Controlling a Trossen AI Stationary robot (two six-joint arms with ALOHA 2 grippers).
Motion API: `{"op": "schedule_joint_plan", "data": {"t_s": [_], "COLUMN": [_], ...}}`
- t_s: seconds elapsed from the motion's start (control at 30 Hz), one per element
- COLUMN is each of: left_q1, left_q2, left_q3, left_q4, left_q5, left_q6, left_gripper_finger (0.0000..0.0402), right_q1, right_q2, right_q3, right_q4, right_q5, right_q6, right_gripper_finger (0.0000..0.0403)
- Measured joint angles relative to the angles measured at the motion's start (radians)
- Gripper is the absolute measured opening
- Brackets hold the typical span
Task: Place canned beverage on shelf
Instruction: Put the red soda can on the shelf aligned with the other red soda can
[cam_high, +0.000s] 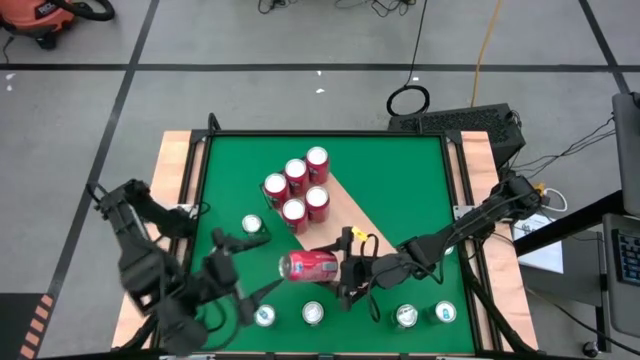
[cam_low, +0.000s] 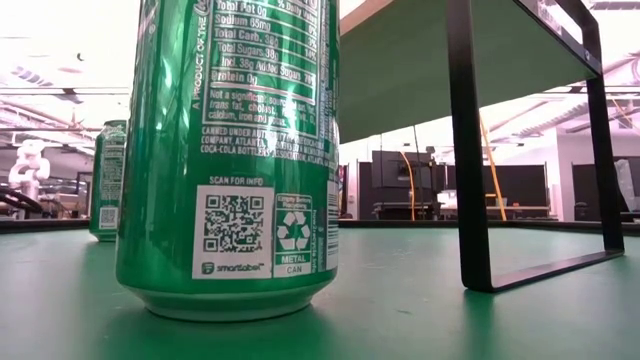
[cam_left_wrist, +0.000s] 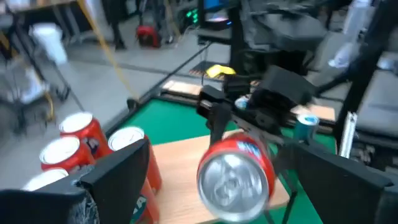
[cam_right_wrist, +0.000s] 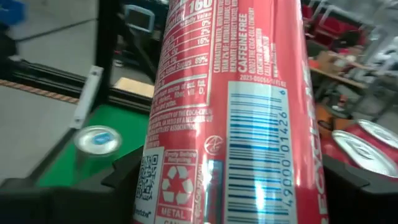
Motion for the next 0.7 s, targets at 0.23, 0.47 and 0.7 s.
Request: {"op": "schedule_joint_plan", "data": {"t_s": [0.23,0.47,0.7], "left_q1": [-0.134,-0.155,-0.096], "left_q2": [0.026,0.061,0.075], "left_q3": [-0.104,-0.309,-0.37], "left_q4": [0.003,0.093,0.302], "left_q5": [-0.146,-0.275,-0.302], "left_q6": [0.004,-0.164,-0.057], "left_gripper_finger": [0.0393,0.0393,0.0393], "right_q1": [-0.032,-0.107,-0.135], "right_q2": [-0.025,-0.025,-0.025], "right_q3": [-0.013,-0.097,-0.193], "right_q4": [0.019,0.277,0.542], "right_q5": [-0.26,-0.539,-0.643], "right_q6": [0.045,0.122,0.14], "right_gripper_finger": [0.0295,0.0295,0.0295]}}
